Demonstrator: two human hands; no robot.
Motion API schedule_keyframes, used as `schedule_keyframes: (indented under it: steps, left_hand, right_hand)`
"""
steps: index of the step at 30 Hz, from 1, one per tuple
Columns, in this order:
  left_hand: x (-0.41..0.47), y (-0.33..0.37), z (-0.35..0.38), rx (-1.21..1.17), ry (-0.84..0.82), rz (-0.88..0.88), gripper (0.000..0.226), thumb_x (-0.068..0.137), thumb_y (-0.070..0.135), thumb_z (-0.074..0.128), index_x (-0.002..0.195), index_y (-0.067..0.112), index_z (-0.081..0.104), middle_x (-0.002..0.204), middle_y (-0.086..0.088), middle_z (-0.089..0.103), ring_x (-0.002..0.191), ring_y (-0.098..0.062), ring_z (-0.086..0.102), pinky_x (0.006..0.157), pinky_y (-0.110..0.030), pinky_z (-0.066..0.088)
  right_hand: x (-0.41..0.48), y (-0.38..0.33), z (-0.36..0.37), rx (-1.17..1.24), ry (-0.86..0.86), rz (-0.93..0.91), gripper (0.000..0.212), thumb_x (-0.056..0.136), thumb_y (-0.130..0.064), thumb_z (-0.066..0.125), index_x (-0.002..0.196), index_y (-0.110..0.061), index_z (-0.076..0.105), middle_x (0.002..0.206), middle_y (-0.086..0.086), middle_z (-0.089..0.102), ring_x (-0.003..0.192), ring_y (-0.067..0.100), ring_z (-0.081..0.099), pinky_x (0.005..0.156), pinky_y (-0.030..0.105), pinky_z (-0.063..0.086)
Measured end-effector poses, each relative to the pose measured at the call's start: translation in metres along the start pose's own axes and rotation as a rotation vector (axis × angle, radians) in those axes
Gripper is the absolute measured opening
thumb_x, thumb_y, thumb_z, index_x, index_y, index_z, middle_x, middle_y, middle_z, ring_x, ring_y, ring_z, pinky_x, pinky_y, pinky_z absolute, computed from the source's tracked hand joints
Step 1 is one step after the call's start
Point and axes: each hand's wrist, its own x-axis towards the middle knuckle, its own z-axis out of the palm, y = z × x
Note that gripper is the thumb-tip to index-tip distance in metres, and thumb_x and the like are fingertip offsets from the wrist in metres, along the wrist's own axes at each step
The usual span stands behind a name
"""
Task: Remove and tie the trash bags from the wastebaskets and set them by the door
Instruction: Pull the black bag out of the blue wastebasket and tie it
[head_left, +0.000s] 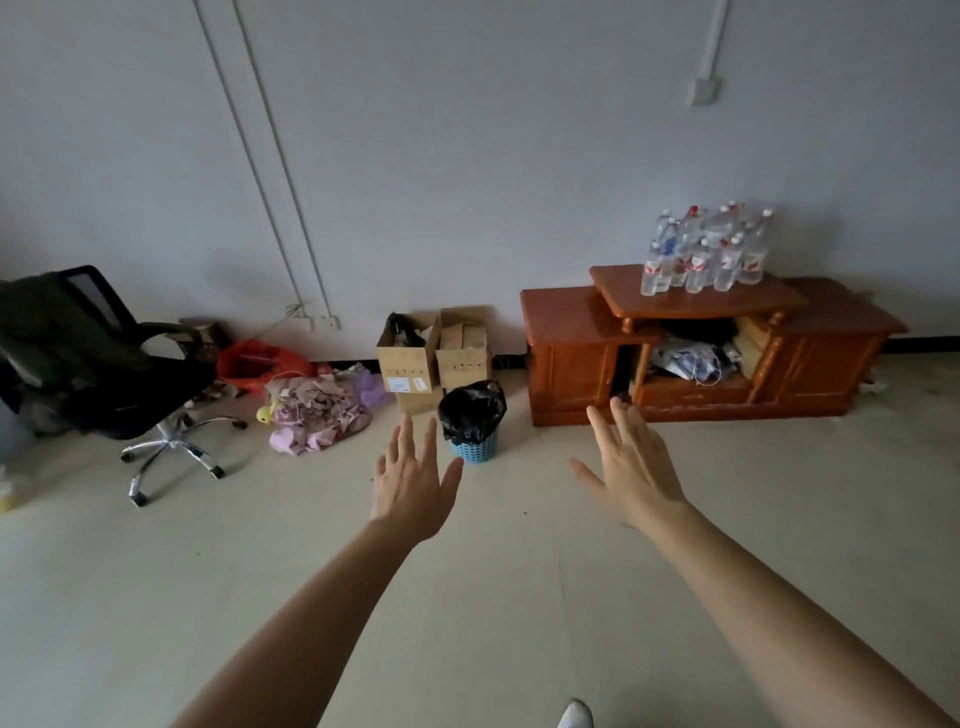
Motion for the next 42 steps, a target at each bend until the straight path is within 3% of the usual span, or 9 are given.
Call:
schedule_keyframes:
  steps: [5,9,17,25,34,42]
  left_hand:
    - [0.135,0.001,0.053,-0.081,-0.132,-0.104,0.077,0.099,0.059,0.033,0.158,0.023,-0.001,0.166,-0.013,-0.012,0.153,-0.034,-0.002,0.120,-0.054,0.016]
    - [0.231,0.002,0.079,-0.228,-0.252,-0.240,0.076,0.100,0.053,0.039,0.159,0.018,0.004,0.166,-0.017,-0.005,0.152,-0.039,-0.001,0.120,-0.055,0.014]
    - [0.380,-0.021,0.107,-0.271,-0.307,-0.299,0.074,0.100,0.053,0.039,0.158,0.021,0.008,0.166,-0.012,0.003,0.153,-0.033,0.003,0.121,-0.049,0.015]
    - [0.574,-0.073,0.178,-0.362,-0.382,-0.322,0.078,0.099,0.051,0.045,0.159,0.018,0.006,0.166,-0.011,0.007,0.153,-0.029,0.005,0.122,-0.046,0.016]
    - [0.800,-0.116,0.241,-0.502,-0.508,-0.448,0.073,0.100,0.042,0.047,0.157,0.016,0.011,0.159,-0.012,0.025,0.145,-0.033,0.026,0.115,-0.044,0.025]
    - [0.869,-0.132,0.406,-0.563,-0.600,-0.687,0.068,0.099,0.041,0.047,0.156,0.018,0.017,0.156,-0.010,0.032,0.141,-0.030,0.034,0.111,-0.044,0.035]
  right_hand:
    - [0.128,0.022,0.052,0.028,-0.069,-0.008,0.079,0.096,-0.064,0.028,0.157,-0.021,0.000,0.164,0.015,-0.004,0.151,0.035,0.004,0.120,0.048,0.019]
    - [0.241,0.039,0.070,0.085,-0.133,-0.026,0.079,0.097,-0.061,0.033,0.156,-0.020,0.001,0.164,0.016,-0.001,0.150,0.035,0.010,0.119,0.047,0.020]
    - [0.435,0.037,0.102,0.163,-0.263,-0.062,0.078,0.097,-0.059,0.036,0.156,-0.019,0.004,0.164,0.014,0.005,0.150,0.033,0.014,0.118,0.046,0.025]
    - [0.620,0.017,0.194,0.145,-0.368,-0.070,0.075,0.098,-0.055,0.038,0.155,-0.014,0.013,0.162,0.013,0.018,0.148,0.028,0.021,0.115,0.043,0.031]
    - [0.824,-0.003,0.288,0.185,-0.487,0.025,0.068,0.099,-0.049,0.040,0.153,-0.013,0.022,0.156,0.009,0.033,0.142,0.026,0.033,0.111,0.039,0.037]
    - [0.920,0.004,0.470,0.374,-0.643,0.139,0.056,0.100,-0.043,0.041,0.148,-0.016,0.032,0.148,0.008,0.042,0.135,0.028,0.041,0.105,0.043,0.039]
